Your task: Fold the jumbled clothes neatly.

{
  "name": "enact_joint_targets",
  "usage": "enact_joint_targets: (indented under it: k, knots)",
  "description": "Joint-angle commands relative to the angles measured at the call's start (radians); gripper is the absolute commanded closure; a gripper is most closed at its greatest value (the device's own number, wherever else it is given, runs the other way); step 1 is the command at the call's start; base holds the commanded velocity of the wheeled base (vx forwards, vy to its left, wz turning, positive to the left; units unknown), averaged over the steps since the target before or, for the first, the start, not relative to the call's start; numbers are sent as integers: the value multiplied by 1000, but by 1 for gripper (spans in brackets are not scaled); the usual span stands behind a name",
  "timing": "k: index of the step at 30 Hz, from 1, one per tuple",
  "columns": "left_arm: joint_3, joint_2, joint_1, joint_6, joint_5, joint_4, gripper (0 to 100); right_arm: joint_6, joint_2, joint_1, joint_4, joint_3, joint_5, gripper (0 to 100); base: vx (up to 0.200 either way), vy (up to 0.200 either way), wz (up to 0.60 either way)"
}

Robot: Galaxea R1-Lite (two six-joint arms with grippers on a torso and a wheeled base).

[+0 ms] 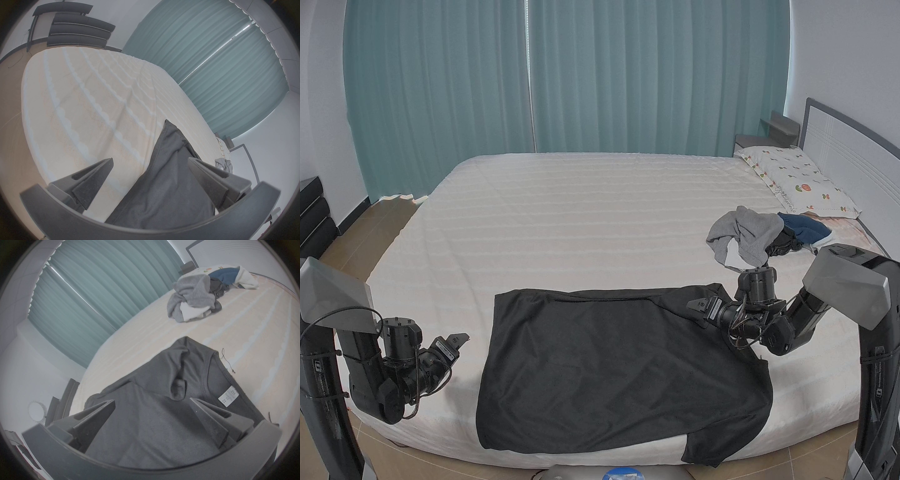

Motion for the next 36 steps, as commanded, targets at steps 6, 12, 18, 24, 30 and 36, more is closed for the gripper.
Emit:
enact_joint_targets:
  k: [6,12,18,24,30,36]
  knots:
    - [1,34,-14,-12,1,0,0,-6,104,8,145,-179,-20,0,0,0,0]
    - [-5,34,-18,-18,1,0,0,-16,169,11,170,-297,-26,100,0,0,0]
    - [-9,42,-17,-18,3,0,0,-33,209,1,297,-474,-50,100,0,0,0]
    - [-15,56,-17,-17,4,0,0,-64,253,-30,351,-724,-77,100,0,0,0]
    - [-16,62,-18,-15,7,0,0,-62,423,-75,328,-987,-192,100,0,0,0]
    - [-21,70,-18,-17,7,-2,0,-72,489,-81,176,-987,-149,100,0,0,0]
